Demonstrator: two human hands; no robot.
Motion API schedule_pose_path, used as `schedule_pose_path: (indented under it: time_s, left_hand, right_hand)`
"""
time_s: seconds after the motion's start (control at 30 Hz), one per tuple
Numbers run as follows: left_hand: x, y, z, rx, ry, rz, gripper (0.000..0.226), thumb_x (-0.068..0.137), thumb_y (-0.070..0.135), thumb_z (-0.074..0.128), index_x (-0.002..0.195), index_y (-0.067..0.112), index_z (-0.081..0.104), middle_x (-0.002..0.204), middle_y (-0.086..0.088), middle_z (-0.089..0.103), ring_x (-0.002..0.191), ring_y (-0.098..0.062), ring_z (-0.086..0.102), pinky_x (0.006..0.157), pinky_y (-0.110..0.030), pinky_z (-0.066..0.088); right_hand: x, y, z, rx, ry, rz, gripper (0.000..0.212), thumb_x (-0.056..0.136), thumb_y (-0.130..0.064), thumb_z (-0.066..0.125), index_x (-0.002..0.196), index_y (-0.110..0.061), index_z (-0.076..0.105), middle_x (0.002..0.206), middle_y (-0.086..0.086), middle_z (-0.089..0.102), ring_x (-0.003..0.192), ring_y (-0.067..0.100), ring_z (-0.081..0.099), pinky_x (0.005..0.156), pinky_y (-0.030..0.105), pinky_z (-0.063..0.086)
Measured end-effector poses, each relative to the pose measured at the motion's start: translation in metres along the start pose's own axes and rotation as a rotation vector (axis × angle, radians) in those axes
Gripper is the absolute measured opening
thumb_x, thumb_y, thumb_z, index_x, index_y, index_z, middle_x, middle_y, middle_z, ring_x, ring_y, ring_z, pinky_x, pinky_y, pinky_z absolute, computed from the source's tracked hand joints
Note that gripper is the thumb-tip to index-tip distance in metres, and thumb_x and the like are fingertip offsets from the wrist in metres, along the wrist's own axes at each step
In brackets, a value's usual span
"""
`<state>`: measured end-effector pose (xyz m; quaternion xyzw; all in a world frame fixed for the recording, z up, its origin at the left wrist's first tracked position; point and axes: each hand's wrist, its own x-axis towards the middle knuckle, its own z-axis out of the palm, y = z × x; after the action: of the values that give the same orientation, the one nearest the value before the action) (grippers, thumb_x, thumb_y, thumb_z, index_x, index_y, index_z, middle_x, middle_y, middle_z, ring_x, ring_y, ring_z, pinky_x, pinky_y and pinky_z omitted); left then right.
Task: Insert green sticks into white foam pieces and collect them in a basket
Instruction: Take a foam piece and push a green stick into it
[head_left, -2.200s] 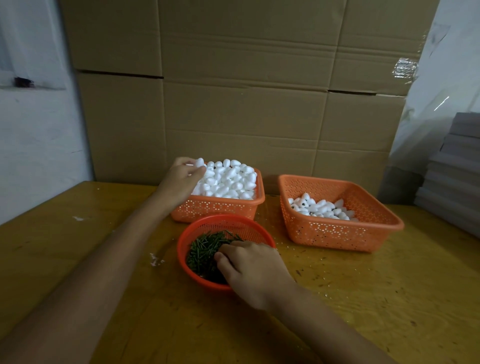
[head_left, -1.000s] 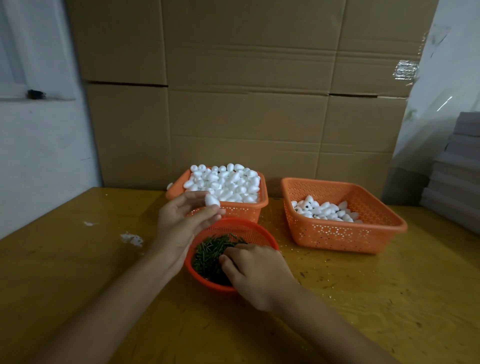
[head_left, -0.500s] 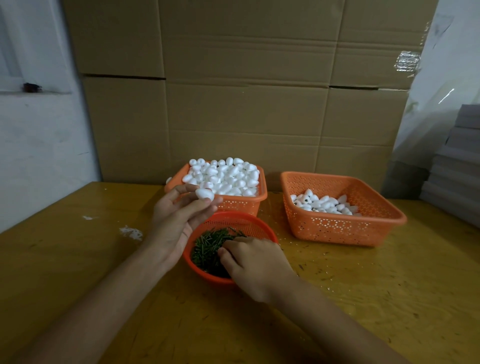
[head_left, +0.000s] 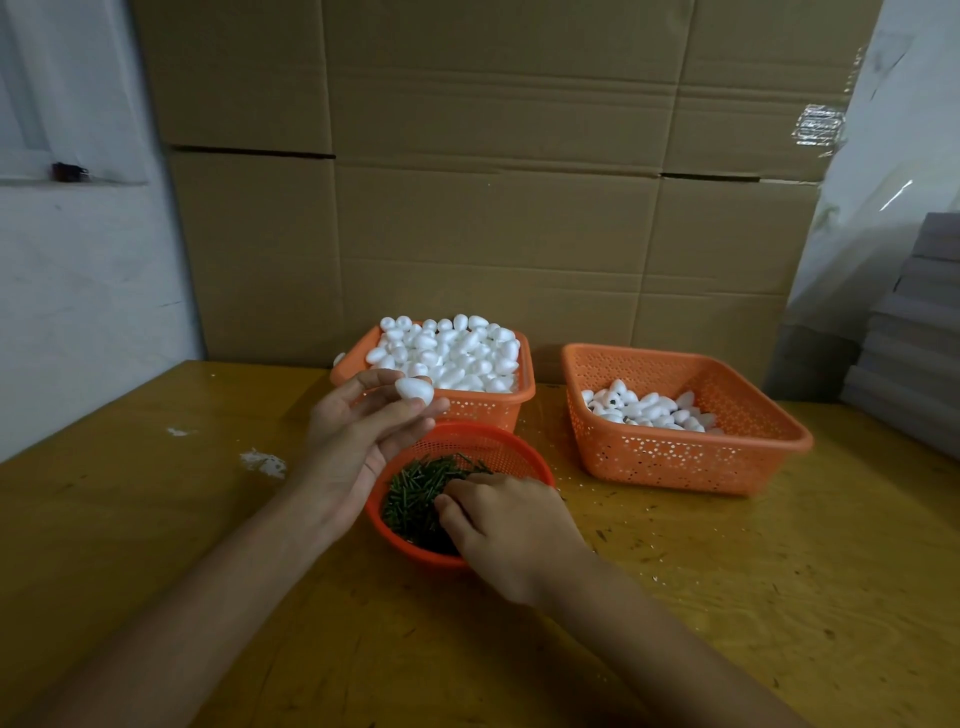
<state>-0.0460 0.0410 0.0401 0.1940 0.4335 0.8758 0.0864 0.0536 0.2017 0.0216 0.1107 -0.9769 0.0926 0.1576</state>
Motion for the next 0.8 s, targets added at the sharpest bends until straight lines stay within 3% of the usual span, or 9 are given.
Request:
schedule_pose_path:
  time_s: [0.2,0.43,0.6,0.8]
  left_hand:
    - [-0.0049,0.0009,0.0044,0.055,-0.030,0.021,0.038,0.073,-0.003,0.081,0.107,0.008,0.067,0.120,-0.021,0.075,0.102,-0.037,0.077,0.069,-0.026,0.064]
    - [-0.0061,-0.0005,0.0045,0.109,-0.061,0.042,0.037,0.069,-0.003,0.082,0.101,0.010,0.070,0.121,-0.022,0.074,0.106,-0.040,0.076,0.072,-0.027,0.064]
    - [-0.0072,0.0002,0.0044,0.151,-0.100,0.069,0.031,0.069,0.001,0.085,0.092,0.020,0.078,0.121,-0.019,0.075,0.106,-0.039,0.076,0.072,-0.026,0.063]
    - [-0.0085,-0.0025,0.0074,0.266,-0.139,0.108,0.030,0.069,0.001,0.084,0.094,0.011,0.072,0.116,-0.019,0.076,0.103,-0.039,0.077,0.071,-0.027,0.063]
  right_hand:
    - [0.0000,0.0011,0.0003,0.003,0.008,-0.007,0.041,0.112,-0.043,0.031,0.094,-0.022,0.061,0.092,-0.004,0.065,0.083,0.019,0.060,0.072,0.032,0.030]
    - [0.0000,0.0010,-0.0001,0.001,-0.002,-0.010,0.042,0.112,-0.043,0.030,0.097,-0.021,0.062,0.093,-0.003,0.065,0.083,0.020,0.060,0.072,0.033,0.033]
    - [0.0000,0.0005,0.0006,0.002,-0.003,-0.010,0.042,0.112,-0.043,0.030,0.093,-0.021,0.060,0.091,-0.003,0.064,0.081,0.019,0.059,0.072,0.033,0.034]
    - [-0.0002,0.0012,0.0018,-0.002,0.013,-0.016,0.042,0.112,-0.043,0.030,0.095,-0.021,0.062,0.092,-0.003,0.066,0.082,0.019,0.061,0.071,0.033,0.035]
